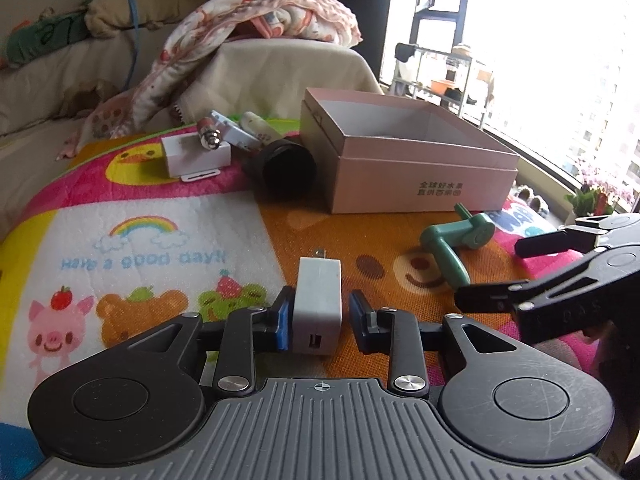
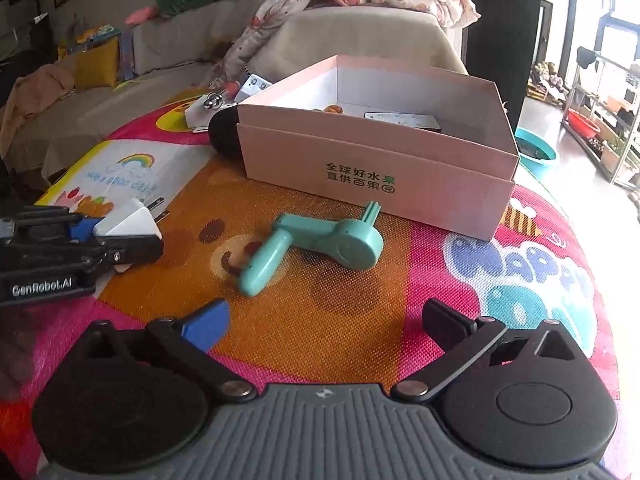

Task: Organize rigid objects
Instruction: 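Grasp the teal crank handle with the right tool and lift it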

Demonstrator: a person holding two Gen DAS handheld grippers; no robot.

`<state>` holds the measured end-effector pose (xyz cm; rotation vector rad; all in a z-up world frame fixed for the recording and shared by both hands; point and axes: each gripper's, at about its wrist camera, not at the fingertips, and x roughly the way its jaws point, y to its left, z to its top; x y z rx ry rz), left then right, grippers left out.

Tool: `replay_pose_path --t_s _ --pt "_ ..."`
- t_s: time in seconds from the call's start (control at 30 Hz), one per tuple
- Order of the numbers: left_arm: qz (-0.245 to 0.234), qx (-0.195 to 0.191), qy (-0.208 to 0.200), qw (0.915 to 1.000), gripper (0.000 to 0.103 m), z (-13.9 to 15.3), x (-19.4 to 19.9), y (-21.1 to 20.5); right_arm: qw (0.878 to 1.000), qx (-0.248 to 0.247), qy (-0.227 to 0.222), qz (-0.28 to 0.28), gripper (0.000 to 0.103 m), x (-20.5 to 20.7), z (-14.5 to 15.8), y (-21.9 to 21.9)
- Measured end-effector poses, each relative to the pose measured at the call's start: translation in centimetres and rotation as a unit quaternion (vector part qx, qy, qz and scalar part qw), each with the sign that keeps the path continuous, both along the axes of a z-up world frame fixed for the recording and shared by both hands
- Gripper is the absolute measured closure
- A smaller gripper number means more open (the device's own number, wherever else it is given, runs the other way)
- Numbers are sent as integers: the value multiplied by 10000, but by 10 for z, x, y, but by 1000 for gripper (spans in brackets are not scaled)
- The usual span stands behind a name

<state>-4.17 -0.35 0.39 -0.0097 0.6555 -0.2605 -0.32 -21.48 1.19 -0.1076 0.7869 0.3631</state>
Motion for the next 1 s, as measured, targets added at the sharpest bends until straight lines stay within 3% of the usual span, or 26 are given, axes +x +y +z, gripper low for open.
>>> replay_pose_path --t_s 0.37,0.6,0.77,1.0 --pt "12 28 -58 10000 71 -2 -4 -1 9983 -16 -184 -544 8 32 -3 24" --pt "49 19 -65 10000 71 -1 -2 -2 9981 -1 -412 -457 29 24 -1 26" --pt "152 -152 -35 9998 71 -1 7 1 9980 22 -425 -463 29 24 -1 25" --pt "84 -32 -86 9999 79 0 7 -2 9982 -2 -439 -414 31 21 0 25"
